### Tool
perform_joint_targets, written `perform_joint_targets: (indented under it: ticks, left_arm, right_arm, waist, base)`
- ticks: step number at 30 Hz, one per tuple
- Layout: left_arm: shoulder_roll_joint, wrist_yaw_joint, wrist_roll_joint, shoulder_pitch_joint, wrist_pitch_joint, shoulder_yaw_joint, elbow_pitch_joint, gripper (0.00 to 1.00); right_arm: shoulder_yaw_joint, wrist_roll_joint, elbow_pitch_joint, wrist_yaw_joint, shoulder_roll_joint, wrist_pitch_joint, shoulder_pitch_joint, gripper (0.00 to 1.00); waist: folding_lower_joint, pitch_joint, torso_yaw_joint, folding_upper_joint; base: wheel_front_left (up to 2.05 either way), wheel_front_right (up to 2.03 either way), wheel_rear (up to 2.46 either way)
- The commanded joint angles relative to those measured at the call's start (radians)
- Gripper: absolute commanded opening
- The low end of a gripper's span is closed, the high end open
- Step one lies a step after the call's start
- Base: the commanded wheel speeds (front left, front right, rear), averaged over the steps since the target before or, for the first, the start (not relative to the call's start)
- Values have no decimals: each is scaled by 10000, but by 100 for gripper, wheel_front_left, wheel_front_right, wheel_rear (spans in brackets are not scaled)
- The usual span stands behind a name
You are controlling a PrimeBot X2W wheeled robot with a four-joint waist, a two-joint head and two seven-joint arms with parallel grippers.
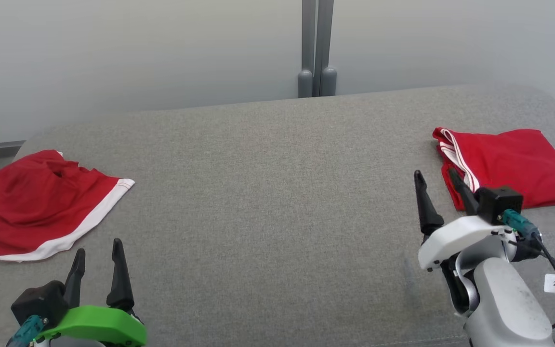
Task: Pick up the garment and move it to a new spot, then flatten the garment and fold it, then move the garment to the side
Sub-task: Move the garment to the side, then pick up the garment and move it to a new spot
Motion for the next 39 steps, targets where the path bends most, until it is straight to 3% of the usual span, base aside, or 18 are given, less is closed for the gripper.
perform_joint_targets:
  ticks: [1, 21, 39]
  left_arm:
    - [124, 47, 35, 224, -43, 33, 31, 100]
    - [148, -469, 50, 1189, -798, 67, 940, 100]
    - [214, -507, 90, 928, -814, -31, 1027, 100]
  right_arm:
    - [149, 104, -138, -15, 20, 68, 301, 100]
    - [927, 1145, -876, -13, 82, 446, 2468, 100]
    - [909, 981, -1285, -13, 85, 516, 2686, 100]
  waist:
    - [1, -244, 84, 0]
    - [1, -559, 730, 0]
    - [1, -354, 824, 0]
  base:
    - [0, 0, 0]
    - [0, 0, 0]
    - [0, 0, 0]
